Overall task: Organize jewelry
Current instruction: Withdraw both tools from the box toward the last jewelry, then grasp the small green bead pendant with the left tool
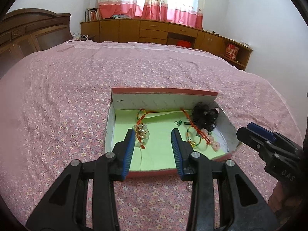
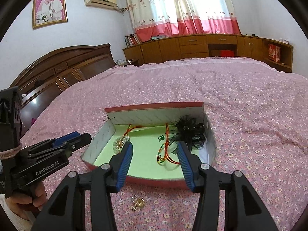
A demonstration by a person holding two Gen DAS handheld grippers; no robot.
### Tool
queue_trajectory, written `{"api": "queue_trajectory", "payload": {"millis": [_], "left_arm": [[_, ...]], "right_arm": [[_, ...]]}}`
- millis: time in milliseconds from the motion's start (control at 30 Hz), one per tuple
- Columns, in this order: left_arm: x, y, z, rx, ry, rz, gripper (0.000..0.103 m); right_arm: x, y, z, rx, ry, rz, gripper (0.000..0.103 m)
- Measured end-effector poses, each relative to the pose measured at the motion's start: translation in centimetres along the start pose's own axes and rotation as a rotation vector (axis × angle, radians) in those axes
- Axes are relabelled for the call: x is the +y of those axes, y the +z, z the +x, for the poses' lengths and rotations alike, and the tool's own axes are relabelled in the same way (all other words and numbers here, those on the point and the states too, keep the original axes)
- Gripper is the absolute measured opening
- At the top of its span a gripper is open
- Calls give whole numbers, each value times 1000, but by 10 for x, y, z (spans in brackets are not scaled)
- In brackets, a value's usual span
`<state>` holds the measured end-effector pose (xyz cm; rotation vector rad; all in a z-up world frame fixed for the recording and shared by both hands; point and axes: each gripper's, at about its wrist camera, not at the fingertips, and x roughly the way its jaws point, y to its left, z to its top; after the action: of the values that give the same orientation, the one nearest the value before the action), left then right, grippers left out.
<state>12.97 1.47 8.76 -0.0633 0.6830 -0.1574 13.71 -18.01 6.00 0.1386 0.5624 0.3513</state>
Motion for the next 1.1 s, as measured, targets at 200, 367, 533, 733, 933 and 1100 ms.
{"api": "queue_trajectory", "payload": {"millis": [200,367,533,733,933,1100], "left_arm": [[2,-8,-7,29,-33,-22,30],[7,-19,-10,61,-38,-35,30],[15,-33,-10,99,-43,-47,30],[18,-52,-7,156,-53,-60,30],[14,-71,-7,210,-67,-45,30],[9,-82,-11,250,-93,-33,30]], "right_arm": [[-1,-10,-14,8,0,10,51],[-3,-21,-21,26,-4,21,52],[-5,-38,-23,62,-9,38,52],[-7,-53,-22,102,-12,47,52],[-13,-63,-24,125,-22,57,52],[-17,-72,-26,148,-32,67,52]]}}
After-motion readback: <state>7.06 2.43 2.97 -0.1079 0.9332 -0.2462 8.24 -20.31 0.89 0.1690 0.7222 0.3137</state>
